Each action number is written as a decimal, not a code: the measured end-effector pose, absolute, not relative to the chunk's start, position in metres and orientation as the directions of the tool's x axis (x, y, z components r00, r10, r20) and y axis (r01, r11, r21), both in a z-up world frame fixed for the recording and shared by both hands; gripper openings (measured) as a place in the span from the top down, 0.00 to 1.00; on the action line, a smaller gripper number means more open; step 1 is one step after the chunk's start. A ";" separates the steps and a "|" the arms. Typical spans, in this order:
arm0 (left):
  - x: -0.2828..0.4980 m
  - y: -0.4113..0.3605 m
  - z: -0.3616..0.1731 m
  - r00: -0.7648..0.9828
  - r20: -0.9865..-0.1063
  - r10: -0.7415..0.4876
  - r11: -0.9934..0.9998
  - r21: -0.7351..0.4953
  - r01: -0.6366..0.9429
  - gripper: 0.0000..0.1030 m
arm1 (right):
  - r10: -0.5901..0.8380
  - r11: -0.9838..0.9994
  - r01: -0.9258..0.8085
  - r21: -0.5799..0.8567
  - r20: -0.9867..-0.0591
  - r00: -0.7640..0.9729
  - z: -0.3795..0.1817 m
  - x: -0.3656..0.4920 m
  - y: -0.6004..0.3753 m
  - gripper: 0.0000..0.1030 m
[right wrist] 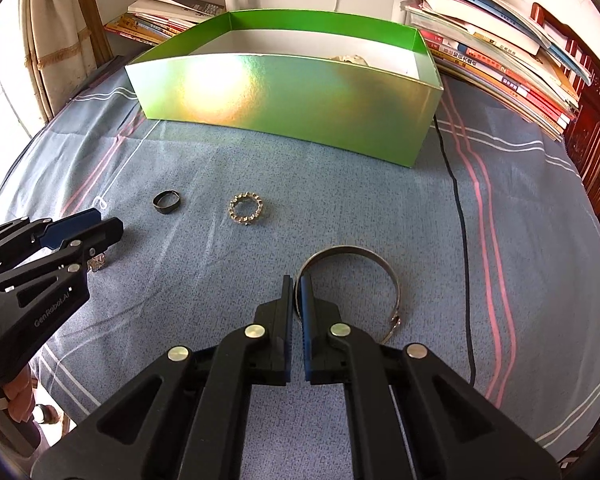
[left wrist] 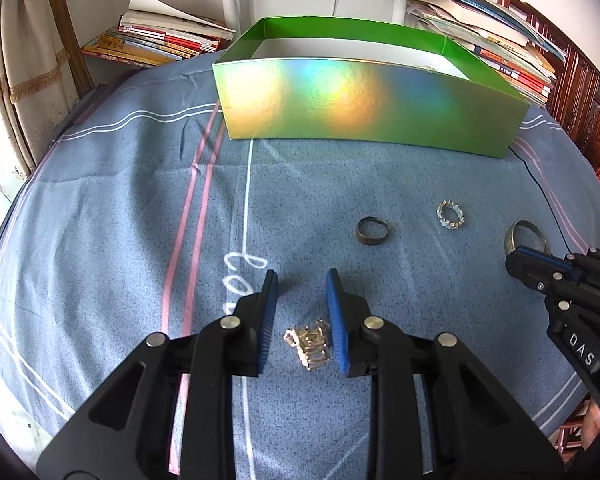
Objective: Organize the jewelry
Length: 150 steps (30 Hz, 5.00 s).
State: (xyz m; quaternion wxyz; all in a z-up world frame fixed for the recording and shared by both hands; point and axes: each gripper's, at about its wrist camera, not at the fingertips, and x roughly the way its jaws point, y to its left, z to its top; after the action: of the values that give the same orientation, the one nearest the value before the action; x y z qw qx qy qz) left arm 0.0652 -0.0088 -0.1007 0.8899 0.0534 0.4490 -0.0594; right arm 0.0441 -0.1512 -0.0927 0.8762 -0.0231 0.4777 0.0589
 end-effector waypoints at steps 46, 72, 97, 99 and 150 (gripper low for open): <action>0.059 -0.011 -0.101 0.575 -0.813 -0.087 0.982 0.027 0.187 0.84 | 0.082 0.993 -0.113 0.026 -0.847 0.525 -0.093 0.040 -0.154 0.96; 0.053 -0.007 -0.099 0.577 -0.813 -0.077 0.983 0.036 0.181 0.65 | 0.062 0.996 -0.082 0.020 -0.836 0.545 -0.094 0.043 -0.154 0.70; 0.051 -0.011 -0.098 0.580 -0.809 -0.094 0.982 0.020 0.187 0.86 | 0.092 0.992 -0.122 0.028 -0.825 0.557 -0.094 0.041 -0.145 0.96; 0.051 -0.010 -0.096 0.584 -0.807 -0.089 0.983 0.023 0.182 0.86 | 0.096 0.992 -0.120 0.033 -0.819 0.566 -0.090 0.039 -0.146 0.96; 0.287 -0.028 -0.033 0.656 -0.754 -0.027 0.984 0.094 0.149 0.52 | 0.086 0.994 -0.103 0.026 -0.769 0.633 -0.041 0.210 -0.159 0.70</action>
State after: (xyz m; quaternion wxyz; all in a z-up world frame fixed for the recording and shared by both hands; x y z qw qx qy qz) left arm 0.2871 -0.0275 -0.0328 0.9071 0.0737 0.4116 -0.0486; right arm 0.2096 -0.1590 -0.0405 0.9035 -0.0104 0.4252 0.0523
